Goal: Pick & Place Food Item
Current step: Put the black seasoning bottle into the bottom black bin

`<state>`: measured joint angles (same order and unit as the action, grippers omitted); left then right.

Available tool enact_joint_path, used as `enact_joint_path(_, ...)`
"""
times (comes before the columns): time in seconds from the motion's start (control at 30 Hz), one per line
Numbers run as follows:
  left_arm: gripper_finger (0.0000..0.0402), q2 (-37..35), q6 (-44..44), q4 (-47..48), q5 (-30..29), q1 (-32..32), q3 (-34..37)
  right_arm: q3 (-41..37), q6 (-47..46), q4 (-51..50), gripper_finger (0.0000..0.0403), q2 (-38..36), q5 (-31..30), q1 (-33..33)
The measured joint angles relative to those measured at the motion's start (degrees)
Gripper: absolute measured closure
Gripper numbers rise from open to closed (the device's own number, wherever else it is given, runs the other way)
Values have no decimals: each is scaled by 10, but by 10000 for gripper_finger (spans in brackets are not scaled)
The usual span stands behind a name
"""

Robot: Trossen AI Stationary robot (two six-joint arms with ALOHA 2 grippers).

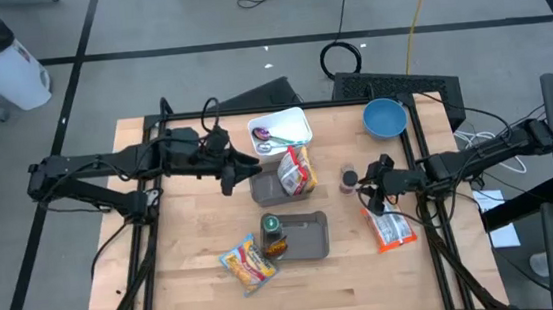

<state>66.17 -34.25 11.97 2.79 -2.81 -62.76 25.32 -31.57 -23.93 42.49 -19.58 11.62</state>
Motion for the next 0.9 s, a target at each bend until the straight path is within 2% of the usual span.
enact_joint_path(0.2,220,0,-1,-2,0,0,0,0,-22,-37,224,0,4,0)
enact_joint_path(0.53,220,0,-4,-3,0,0,0,0,-3,-29,138,-2,2,-5)
enact_joint_path(0.73,220,0,-7,-3,0,0,0,0,25,22,104,-2,3,-41)
enact_joint_path(0.9,220,0,-16,-3,2,0,0,0,29,27,93,-2,3,-66)
